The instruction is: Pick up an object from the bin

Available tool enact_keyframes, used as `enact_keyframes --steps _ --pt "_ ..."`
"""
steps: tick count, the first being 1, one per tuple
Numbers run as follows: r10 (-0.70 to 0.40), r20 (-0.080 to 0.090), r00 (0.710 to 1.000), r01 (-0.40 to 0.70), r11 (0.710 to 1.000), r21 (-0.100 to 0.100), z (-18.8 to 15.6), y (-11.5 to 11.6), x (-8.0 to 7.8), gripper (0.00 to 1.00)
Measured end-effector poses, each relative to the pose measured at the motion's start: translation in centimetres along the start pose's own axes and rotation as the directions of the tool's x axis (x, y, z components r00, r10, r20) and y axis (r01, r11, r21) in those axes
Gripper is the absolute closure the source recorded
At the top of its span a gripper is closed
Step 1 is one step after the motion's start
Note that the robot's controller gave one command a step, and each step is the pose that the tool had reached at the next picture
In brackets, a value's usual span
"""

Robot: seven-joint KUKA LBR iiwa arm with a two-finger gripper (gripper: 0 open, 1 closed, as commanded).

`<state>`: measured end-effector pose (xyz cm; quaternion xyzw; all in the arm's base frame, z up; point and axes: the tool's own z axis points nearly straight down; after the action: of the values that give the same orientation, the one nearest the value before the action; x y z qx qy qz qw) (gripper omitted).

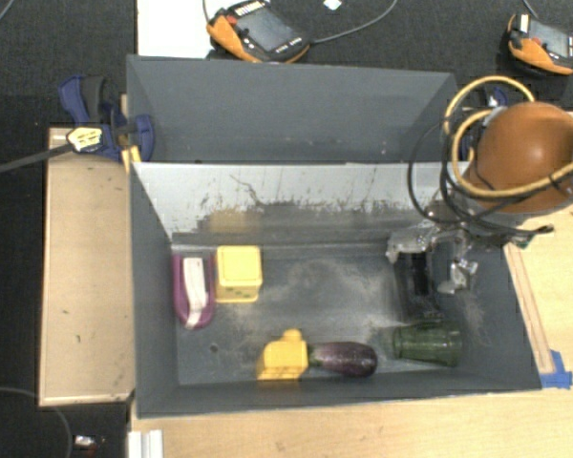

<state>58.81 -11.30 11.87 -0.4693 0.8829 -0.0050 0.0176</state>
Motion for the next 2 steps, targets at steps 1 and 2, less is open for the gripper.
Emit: enact_keyframes --steps 1,2 --pt "0.068 0.005 0.998 -0.068 0.998 -0.001 -0.8 1.2 -0.8 0.00" --pt "-0.049 -0.002 0.999 0.049 0.999 -0.004 2.4 -0.1 0.2 0.00"
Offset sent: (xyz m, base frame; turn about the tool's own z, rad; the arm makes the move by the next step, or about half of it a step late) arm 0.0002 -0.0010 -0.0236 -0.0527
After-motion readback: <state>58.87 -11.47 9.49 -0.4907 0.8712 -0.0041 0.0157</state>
